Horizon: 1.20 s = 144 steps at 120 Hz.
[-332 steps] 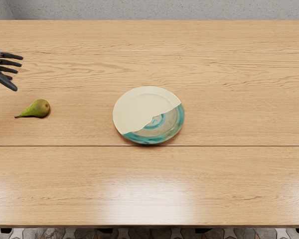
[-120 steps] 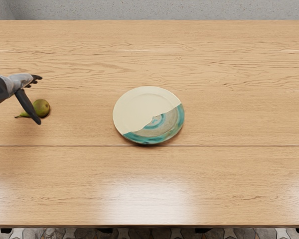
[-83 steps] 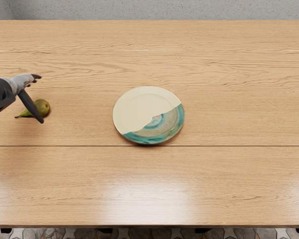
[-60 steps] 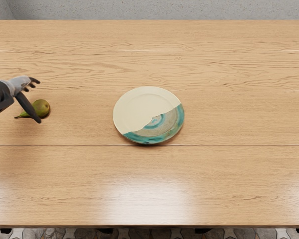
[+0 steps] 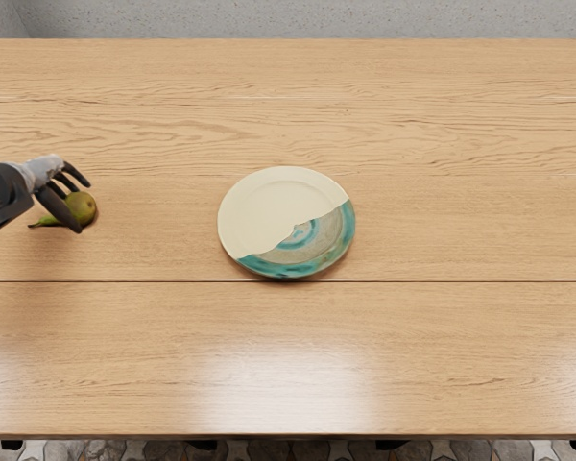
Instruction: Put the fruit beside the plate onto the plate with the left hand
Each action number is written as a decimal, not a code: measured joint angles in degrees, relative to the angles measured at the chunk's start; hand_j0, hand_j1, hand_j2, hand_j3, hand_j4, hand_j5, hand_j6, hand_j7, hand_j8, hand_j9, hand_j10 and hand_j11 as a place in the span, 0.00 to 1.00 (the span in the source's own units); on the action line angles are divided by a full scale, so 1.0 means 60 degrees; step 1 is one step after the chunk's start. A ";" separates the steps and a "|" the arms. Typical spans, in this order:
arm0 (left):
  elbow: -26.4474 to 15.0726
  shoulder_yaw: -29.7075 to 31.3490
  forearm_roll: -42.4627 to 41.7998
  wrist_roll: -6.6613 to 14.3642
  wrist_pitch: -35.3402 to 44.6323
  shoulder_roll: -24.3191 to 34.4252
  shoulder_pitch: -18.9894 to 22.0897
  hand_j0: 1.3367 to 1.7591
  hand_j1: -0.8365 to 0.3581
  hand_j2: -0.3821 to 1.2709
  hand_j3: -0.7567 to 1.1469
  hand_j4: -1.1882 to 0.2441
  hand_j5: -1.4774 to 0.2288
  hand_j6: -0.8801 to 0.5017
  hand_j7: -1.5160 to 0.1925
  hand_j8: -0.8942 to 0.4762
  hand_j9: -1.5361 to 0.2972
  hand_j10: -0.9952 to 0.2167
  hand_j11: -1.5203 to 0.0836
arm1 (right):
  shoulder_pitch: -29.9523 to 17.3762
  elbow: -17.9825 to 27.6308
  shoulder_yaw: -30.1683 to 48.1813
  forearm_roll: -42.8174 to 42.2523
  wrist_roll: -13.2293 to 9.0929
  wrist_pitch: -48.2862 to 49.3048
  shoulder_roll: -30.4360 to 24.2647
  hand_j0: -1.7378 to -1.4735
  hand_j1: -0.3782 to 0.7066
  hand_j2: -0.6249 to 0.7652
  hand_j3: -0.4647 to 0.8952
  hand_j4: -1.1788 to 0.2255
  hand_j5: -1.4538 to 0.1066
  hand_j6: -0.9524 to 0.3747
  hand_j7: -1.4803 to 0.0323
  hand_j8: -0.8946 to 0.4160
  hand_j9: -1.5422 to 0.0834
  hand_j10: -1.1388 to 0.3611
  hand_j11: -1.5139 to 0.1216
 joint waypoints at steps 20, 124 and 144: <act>0.0001 0.0105 -0.0001 0.0000 0.0000 -0.0003 0.0000 0.76 0.55 0.29 0.40 0.51 0.54 0.27 0.55 0.33 0.52 0.45 0.59 | 0.0000 0.0000 0.0000 0.0000 0.0000 0.0000 0.0000 0.30 0.03 0.45 0.34 0.84 0.93 0.72 0.98 0.68 0.95 0.76 0.93; 0.0029 0.0120 0.0026 -0.0006 0.0001 0.0027 0.0115 0.75 0.48 0.51 0.40 0.34 0.40 0.25 0.42 0.29 0.40 0.40 0.40 | -0.0001 0.0000 0.0001 0.0000 0.0000 0.0000 0.0000 0.30 0.03 0.45 0.34 0.84 0.93 0.72 0.98 0.68 0.95 0.76 0.93; 0.0145 0.0046 -0.0467 -0.0011 -0.0030 0.0011 -0.0231 0.76 0.45 0.57 0.40 0.34 0.34 0.30 0.37 0.31 0.35 0.40 0.37 | -0.0003 0.0000 0.0000 0.0000 0.0000 0.0000 0.0000 0.30 0.03 0.45 0.34 0.84 0.93 0.72 0.98 0.68 0.95 0.76 0.93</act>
